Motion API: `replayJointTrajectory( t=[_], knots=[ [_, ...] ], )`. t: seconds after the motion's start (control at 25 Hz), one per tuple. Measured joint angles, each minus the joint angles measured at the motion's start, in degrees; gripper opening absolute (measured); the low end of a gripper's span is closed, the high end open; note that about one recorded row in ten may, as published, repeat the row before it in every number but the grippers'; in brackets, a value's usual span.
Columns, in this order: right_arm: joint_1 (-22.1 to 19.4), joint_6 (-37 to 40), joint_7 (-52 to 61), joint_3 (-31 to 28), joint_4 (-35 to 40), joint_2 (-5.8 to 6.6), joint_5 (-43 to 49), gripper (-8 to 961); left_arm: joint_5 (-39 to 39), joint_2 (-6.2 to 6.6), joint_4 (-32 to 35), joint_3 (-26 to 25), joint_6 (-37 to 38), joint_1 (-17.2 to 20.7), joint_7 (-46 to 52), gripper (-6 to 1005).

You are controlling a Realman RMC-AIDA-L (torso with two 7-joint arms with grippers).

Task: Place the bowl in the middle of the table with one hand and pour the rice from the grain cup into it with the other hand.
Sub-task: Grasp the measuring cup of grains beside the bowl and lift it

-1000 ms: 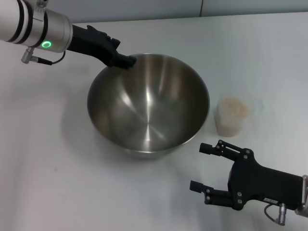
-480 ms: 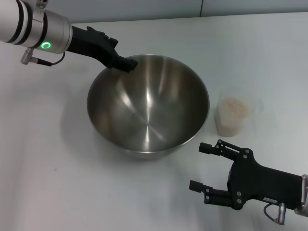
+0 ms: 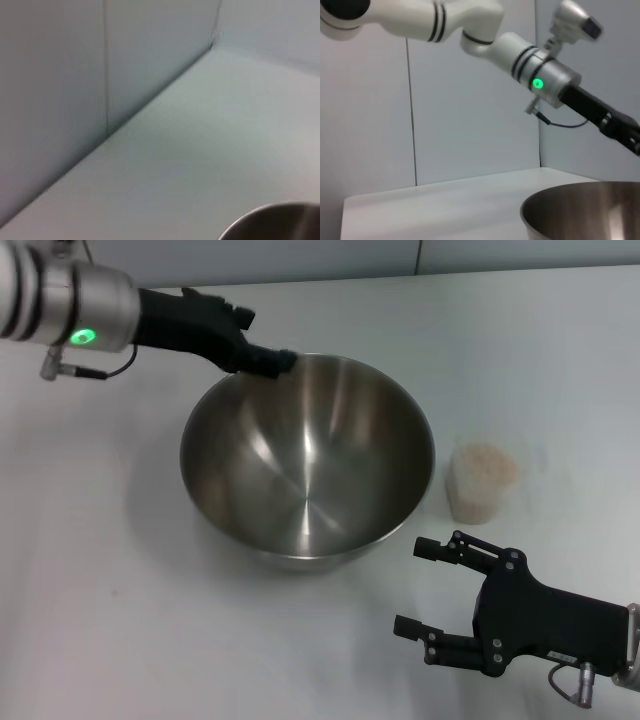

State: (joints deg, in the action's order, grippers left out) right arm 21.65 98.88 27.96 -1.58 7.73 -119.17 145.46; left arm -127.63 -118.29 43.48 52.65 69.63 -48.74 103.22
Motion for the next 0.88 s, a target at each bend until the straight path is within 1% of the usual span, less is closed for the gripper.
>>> replayJointTrajectory(
  t=[0.04,0.08,0.12,0.16,0.2,0.32,0.36,0.4,0.44,0.48,0.52,0.56,0.6,0.8,0.88],
  knots=[
    [0.0,0.0,0.0,0.0,0.0,0.0,0.0,813,8.02,0.24,0.88,-0.21,3.08,3.41,-5.5,876],
    [0.01,0.0,0.0,0.0,0.01,0.0,0.0,813,8.02,0.24,0.88,-0.21,3.08,3.41,-5.5,876],
    [0.05,-0.01,0.0,0.0,0.01,0.0,0.0,813,12.13,0.31,1.21,-0.28,4.7,5.7,-8.52,876],
    [0.1,0.0,0.0,0.0,0.01,0.0,0.0,813,17.56,0.37,1.55,-0.33,7.31,9.15,-12.65,876],
    [0.17,0.0,0.0,0.0,0.03,0.0,0.0,813,17.56,0.37,1.55,-0.33,7.31,9.15,-12.65,876],
    [0.24,0.0,0.0,0.0,0.05,0.0,0.0,814,24.34,0.37,1.29,-0.39,10.75,14.81,-18.43,876],
    [0.24,0.0,-0.01,0.0,0.07,-0.01,0.0,814,24.34,0.37,1.29,-0.39,10.75,14.81,-18.43,876],
    [0.24,0.0,-0.01,0.0,0.07,-0.01,0.0,814,26.3,0.37,0.91,-0.43,11.82,16.76,-20.41,876],
    [0.26,0.0,-0.01,0.0,0.09,-0.01,0.0,814,30.85,0.37,-0.59,-0.75,14.81,20.97,-25.65,876],
    [0.26,0.0,-0.01,0.0,0.09,-0.01,0.0,814,31.48,0.37,-1.02,-0.87,15.43,21.61,-26.63,876],
    [0.27,0.0,-0.01,0.0,0.09,0.0,0.0,814,33.17,0.37,-2.24,-1.41,16.85,23.61,-29.17,876],
    [0.26,0.0,-0.01,0.0,0.15,-0.01,0.0,814,35.49,0.5,-5.89,-3.62,19.96,26.37,-34.62,876],
    [0.26,0.0,-0.01,0.0,0.15,-0.01,0.0,814,35.49,0.5,-5.89,-3.62,19.96,26.37,-34.62,876],
    [0.23,0.01,-0.01,0.0,0.26,-0.01,0.0,813,36.5,1.68,-18.99,-11.77,28.25,30.18,-49.06,876],
    [0.21,0.08,-0.01,0.0,0.31,-0.01,0.0,814,36.58,1.86,-22.21,-13.95,30.3,31.66,-53.13,876]
  ],
)
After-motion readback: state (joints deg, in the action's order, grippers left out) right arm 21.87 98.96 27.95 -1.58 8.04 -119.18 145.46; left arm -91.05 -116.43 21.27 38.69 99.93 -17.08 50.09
